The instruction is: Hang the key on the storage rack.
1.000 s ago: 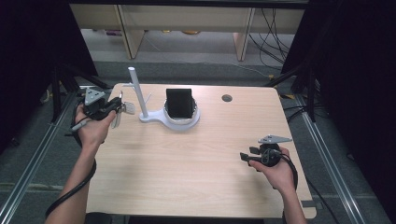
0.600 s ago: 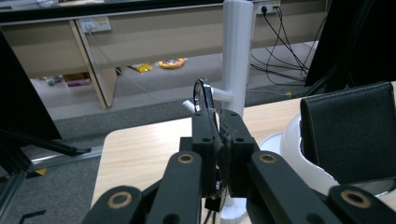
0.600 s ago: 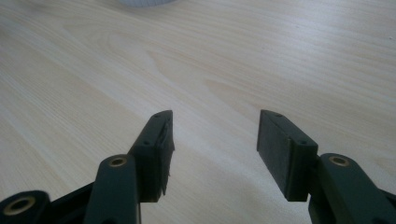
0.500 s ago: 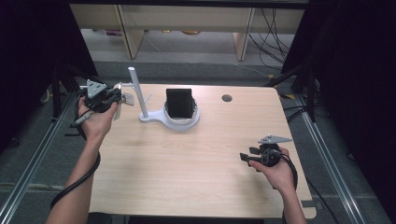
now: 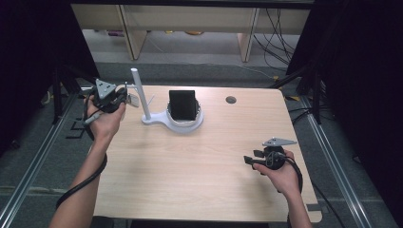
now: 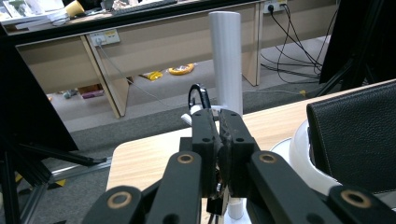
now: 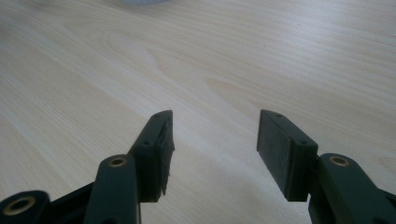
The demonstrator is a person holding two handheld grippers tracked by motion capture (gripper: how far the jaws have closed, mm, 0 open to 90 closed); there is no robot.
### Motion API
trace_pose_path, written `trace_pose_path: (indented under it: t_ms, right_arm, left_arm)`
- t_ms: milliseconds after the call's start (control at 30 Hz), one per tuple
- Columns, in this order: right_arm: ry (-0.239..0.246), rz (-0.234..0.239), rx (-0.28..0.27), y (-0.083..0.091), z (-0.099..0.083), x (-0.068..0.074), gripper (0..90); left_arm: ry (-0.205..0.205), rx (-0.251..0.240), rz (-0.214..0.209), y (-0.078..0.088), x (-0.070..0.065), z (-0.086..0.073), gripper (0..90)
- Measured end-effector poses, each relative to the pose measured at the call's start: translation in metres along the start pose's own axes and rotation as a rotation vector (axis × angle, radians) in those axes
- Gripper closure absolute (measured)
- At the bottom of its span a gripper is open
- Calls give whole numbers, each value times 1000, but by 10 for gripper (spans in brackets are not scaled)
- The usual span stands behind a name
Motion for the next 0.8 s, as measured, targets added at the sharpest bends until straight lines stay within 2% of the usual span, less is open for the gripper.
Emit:
trace_pose_path:
  t_ms: [33,233,333,367,400,433,533,567,600,667,700,733,767,800]
  right_arm:
    - [-13,57,21,2,1,0,470]
    - [20,42,3,0,0,-1,470]
    - [9,43,17,2,0,-1,470]
    - [-9,20,16,1,0,0,470]
    - [11,15,30,3,0,-1,469]
    - [0,54,16,3,0,-1,470]
    - [-7,43,36,5,-1,-3,469]
    - [-16,10,11,2,0,-2,469]
    - [-17,-23,9,2,-1,-2,468]
    - [-16,-23,4,2,-1,-2,468]
    - [-12,-12,10,4,0,-2,468]
    - [-7,-1,45,7,0,-3,467]
    - [-31,48,22,5,0,-2,466]
    - [-29,42,26,6,0,-3,466]
  left_arm:
    - [-6,2,0,-1,-1,0,854]
    - [-21,13,-7,-10,-9,-4,854]
    - [-21,32,-19,-16,-13,-7,851]
    - [-16,31,-28,-18,-13,-9,849]
    - [-14,19,-35,-18,-14,-9,843]
    - [-15,21,-41,-18,-15,-10,829]
    - [-7,24,-63,-13,-16,-11,755]
    - [-6,27,-68,-11,-17,-12,741]
    - [-5,30,-75,-8,-16,-13,730]
    - [4,29,-83,-2,-15,-15,711]
    - [5,29,-81,1,-13,-16,699]
    - [7,30,-80,4,-11,-17,684]
    - [10,27,-79,7,-9,-18,676]
    - [13,26,-78,10,-7,-19,665]
Point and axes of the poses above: each handheld gripper's, and its own axes: y roughly backward along the jaws, z roughly out of its top, x roughly to its left, the point moved 2 cm from there along -y, roughly forward along the jaws, and after that the axes turned 5 degrees about y, right-handed, at the moved point
